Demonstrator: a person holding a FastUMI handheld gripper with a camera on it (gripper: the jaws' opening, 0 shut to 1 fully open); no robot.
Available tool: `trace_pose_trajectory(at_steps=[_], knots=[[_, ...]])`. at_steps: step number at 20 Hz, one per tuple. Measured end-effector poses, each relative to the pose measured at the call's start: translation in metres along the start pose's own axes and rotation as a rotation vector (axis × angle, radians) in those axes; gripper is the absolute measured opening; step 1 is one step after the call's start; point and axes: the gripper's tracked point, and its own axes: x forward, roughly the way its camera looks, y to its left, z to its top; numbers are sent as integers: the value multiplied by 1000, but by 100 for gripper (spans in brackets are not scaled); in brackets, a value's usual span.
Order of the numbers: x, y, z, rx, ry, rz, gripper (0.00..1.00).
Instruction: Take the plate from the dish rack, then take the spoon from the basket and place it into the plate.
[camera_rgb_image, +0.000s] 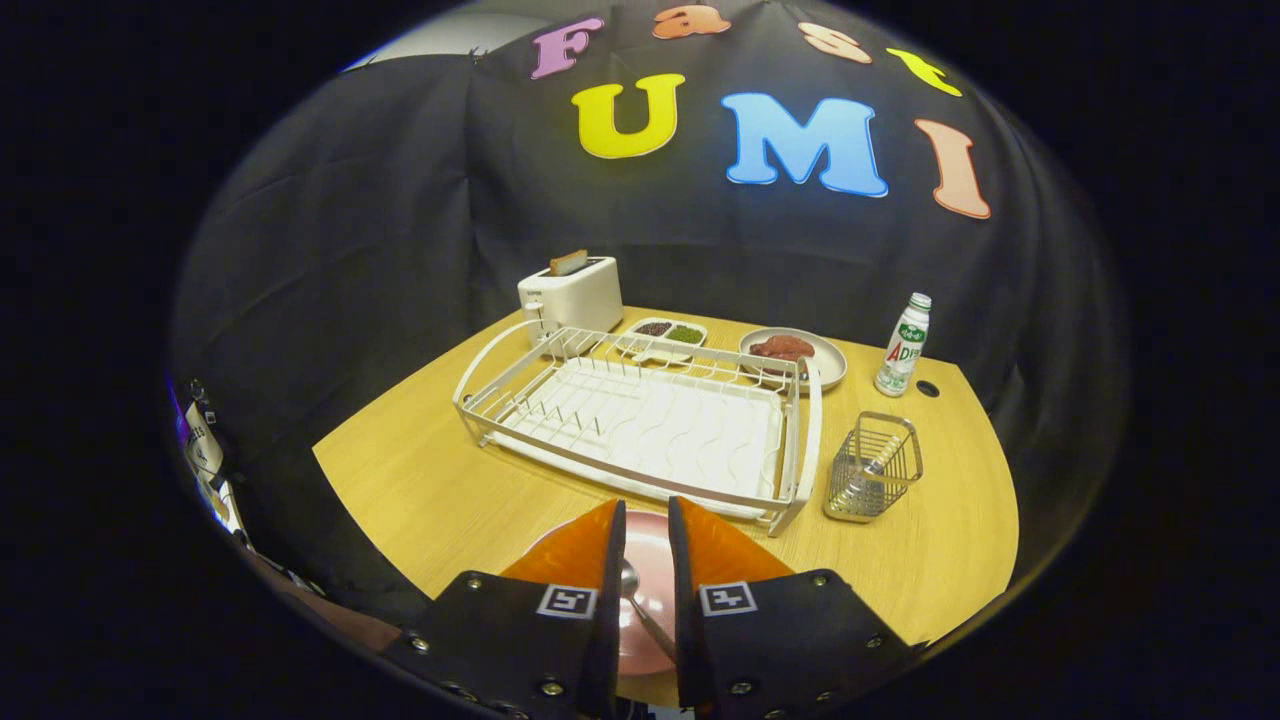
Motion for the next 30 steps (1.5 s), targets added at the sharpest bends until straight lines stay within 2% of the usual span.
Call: trace_pose_trajectory(at_steps=[7,14,16,17,20,21,24,28,30], knots=[[-44,-73,58,24,-194,-131,25],[-83,-196,60,108,-317,-308,26],[-86,-231,56,142,-354,-343,36],[-87,-246,55,147,-371,-353,48],[-87,-280,58,195,-492,-380,100],[-84,-292,57,197,-523,-391,97],[-64,-324,32,155,-532,-446,98],[-17,-337,-11,97,-505,-423,98],[8,-341,-33,116,-499,-400,98]])
